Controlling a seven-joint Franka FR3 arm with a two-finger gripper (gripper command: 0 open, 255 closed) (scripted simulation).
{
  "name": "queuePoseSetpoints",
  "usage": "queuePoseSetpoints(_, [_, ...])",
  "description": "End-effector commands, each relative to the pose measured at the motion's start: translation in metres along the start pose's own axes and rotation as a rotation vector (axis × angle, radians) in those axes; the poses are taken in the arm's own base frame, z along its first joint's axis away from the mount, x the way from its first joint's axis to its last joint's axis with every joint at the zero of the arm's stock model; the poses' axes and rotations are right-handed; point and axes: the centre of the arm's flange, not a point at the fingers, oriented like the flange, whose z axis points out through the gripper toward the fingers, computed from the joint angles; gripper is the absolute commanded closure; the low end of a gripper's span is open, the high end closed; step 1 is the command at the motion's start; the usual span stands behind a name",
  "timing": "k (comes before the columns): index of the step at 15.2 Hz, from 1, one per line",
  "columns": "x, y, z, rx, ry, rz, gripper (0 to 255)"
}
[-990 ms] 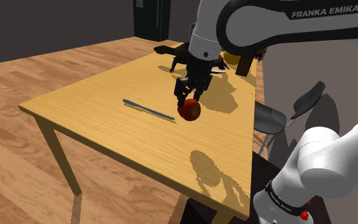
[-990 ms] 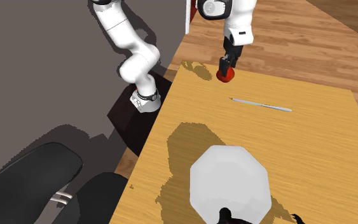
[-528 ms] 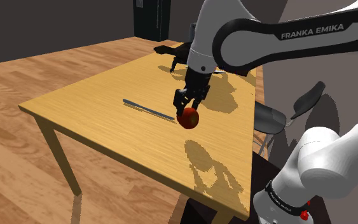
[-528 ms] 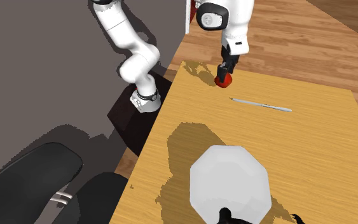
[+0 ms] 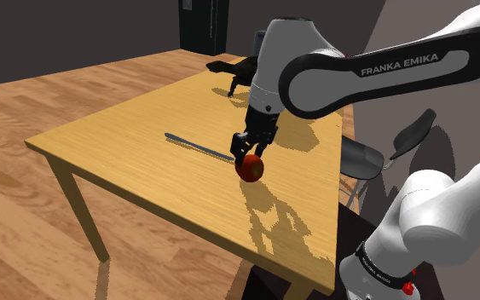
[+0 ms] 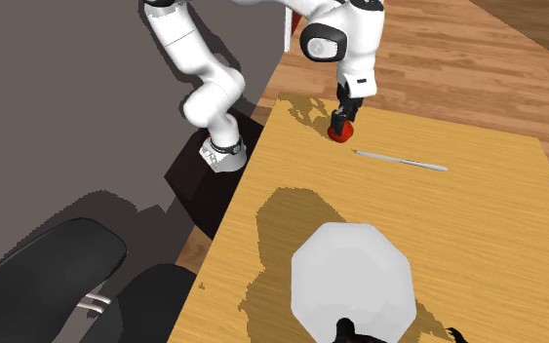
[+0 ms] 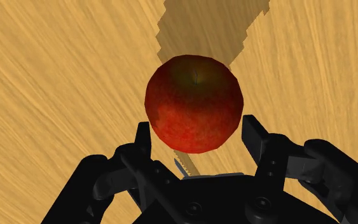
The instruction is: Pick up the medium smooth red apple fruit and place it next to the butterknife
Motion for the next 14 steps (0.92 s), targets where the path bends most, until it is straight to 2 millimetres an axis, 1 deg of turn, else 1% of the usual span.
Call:
queuePoseSetpoints(1, [0.000,0.000,0.001,0.000,0.001,0.000,255])
queuePoseSetpoints(6, [0.000,0.000,0.001,0.000,0.001,0.000,255])
queuePoseSetpoints(7, [0.000,0.000,0.001,0.000,0.001,0.000,0])
queuePoseSetpoints(12, [0.000,0.000,0.001,0.000,0.001,0.000,0])
queuePoseSetpoints(14, [0.000,0.000,-0.025,0.000,0.001,0.000,0])
